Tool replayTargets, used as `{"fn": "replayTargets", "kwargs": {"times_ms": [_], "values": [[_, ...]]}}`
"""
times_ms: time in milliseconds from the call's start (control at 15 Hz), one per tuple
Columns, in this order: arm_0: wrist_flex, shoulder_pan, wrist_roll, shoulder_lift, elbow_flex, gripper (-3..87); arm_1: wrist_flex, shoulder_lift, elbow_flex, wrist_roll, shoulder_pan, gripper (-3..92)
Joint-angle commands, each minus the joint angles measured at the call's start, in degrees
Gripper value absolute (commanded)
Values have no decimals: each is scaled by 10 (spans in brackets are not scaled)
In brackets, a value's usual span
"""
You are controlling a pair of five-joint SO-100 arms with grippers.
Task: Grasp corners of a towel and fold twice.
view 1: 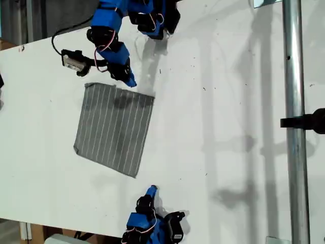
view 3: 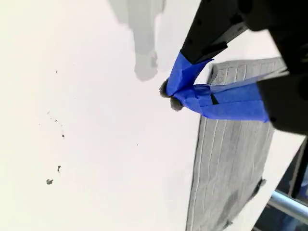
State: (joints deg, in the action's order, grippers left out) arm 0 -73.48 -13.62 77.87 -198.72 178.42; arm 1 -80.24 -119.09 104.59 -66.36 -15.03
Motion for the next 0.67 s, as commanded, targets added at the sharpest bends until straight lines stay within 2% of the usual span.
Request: {"fn": "replayTargets", "kwargs": {"times_ms": [0,133,200,333,600], "values": [[-4,-8,6,-1,3,-29,-17,84,-126,9,-6,76],[-4,-5,7,-1,3,-29,-43,146,-189,5,-11,315],[-4,-5,7,-1,3,-29,-63,178,-226,5,-13,354],[-4,-5,7,-1,3,-29,-57,209,-229,4,-19,373],[-12,-16,11,-1,-2,-28,41,346,-158,-4,-18,371]]}}
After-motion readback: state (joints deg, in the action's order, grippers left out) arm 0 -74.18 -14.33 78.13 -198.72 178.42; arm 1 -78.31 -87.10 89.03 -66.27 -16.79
